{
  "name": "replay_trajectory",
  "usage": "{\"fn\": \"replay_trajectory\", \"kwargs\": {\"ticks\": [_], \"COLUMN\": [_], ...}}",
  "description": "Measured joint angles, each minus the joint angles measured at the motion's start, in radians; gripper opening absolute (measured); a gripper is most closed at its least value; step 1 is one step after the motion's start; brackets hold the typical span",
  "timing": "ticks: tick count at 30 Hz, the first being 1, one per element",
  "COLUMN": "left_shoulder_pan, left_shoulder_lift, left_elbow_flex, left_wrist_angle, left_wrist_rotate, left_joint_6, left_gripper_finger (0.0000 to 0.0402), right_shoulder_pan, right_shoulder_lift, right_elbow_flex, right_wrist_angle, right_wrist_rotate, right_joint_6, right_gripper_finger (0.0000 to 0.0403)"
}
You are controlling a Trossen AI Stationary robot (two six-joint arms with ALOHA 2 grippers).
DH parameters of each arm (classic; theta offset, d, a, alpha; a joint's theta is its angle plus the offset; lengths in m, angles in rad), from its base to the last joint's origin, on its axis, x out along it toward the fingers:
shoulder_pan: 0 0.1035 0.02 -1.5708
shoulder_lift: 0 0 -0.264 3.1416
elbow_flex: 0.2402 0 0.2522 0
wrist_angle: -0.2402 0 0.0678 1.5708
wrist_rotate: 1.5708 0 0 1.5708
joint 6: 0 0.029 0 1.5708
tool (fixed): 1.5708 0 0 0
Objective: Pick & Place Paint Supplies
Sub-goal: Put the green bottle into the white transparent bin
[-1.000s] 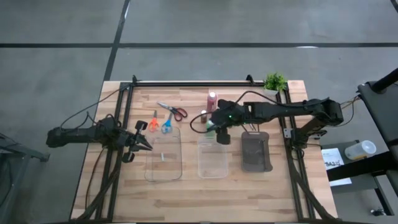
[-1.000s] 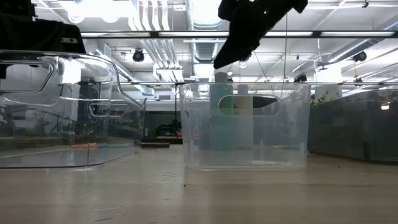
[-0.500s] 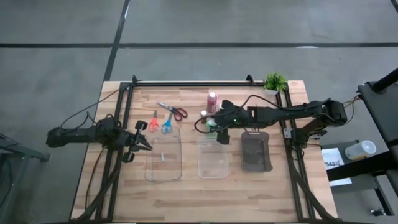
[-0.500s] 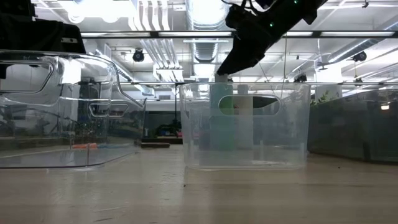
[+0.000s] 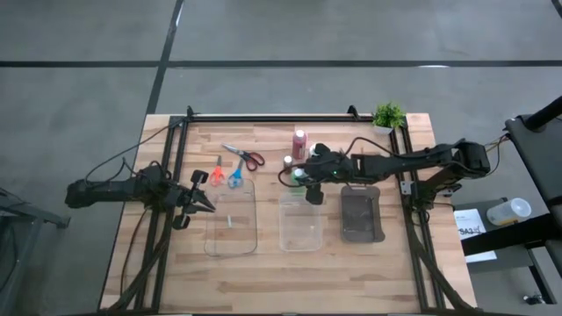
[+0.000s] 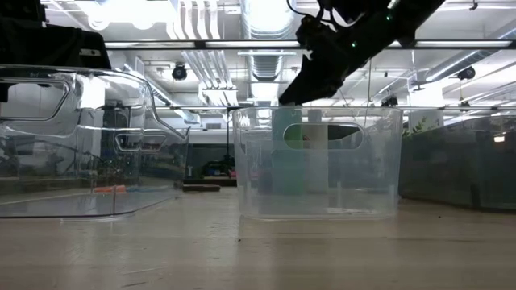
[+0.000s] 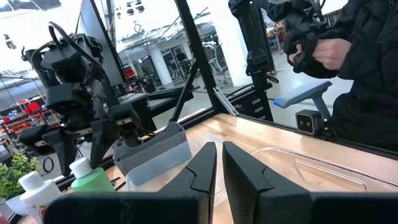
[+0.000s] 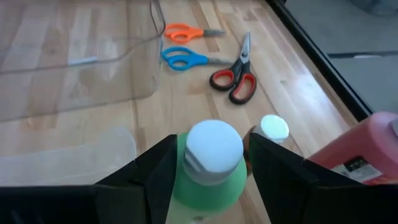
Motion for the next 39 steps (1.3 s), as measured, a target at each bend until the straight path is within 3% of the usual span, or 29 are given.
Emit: {"fn": "replay_trajectory", "kwargs": {"ticks": [18,39], "left_shoulder_pan": [0.000,0.000], "left_shoulder_lift": [0.000,0.000], "left_elbow_flex": [0.000,0.000], "left_wrist_angle": [0.000,0.000], "left_wrist_rotate": [0.000,0.000], "left_joint_6": [0.000,0.000], "left_gripper_finger": [0.0035,0.0035], "right_shoulder_pan": [0.001,0.001], "right_shoulder_lift": [0.001,0.001], "right_elbow_flex": [-0.046,-0.068], "right_wrist_angle": [0.107,0.112], "right_wrist_rotate": [-0.001,-0.001], "right_joint_6": [0.000,-0.004], "right_gripper_finger": [0.0194,0.0194]}}
